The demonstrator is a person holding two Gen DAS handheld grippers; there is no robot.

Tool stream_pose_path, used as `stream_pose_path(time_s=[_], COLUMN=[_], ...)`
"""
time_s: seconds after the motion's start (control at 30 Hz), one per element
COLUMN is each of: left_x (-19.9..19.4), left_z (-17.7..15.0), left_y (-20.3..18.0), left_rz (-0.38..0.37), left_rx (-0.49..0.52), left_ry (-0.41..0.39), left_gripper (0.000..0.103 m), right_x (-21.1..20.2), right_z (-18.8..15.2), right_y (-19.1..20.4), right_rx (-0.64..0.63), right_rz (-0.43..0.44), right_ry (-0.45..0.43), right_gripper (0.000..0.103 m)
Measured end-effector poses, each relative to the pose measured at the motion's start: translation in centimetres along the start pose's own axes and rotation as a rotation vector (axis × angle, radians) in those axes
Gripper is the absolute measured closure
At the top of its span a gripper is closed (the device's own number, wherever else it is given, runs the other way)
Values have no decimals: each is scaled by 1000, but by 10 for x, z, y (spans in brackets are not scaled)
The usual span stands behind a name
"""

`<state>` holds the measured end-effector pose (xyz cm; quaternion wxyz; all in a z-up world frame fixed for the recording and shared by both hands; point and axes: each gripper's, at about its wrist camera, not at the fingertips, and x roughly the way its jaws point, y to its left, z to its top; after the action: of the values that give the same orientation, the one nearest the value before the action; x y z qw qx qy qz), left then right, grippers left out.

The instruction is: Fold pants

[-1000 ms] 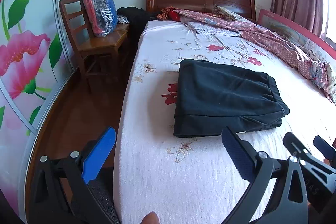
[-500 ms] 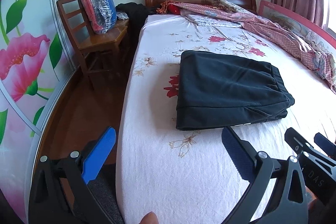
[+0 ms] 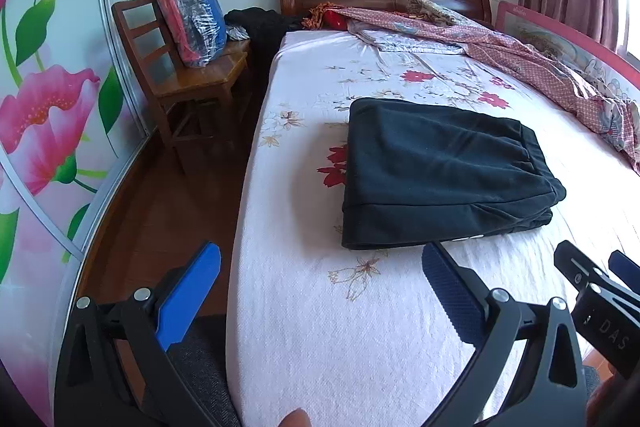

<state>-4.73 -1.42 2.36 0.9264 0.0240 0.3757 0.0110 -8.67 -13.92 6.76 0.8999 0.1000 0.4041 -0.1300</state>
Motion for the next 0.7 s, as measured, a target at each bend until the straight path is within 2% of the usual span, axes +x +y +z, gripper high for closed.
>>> stream_pose_path(time_s=[0.7], left_x=[5], left_z=[-2], left_y=[0], left_rz=[-20], left_rx=[-6], left_ry=[29], left_gripper=[2], right_x=[2], right_z=[0], right_y=[-1], right_rx=[14], right_rz=[36], right_ry=[14], right_gripper=[9])
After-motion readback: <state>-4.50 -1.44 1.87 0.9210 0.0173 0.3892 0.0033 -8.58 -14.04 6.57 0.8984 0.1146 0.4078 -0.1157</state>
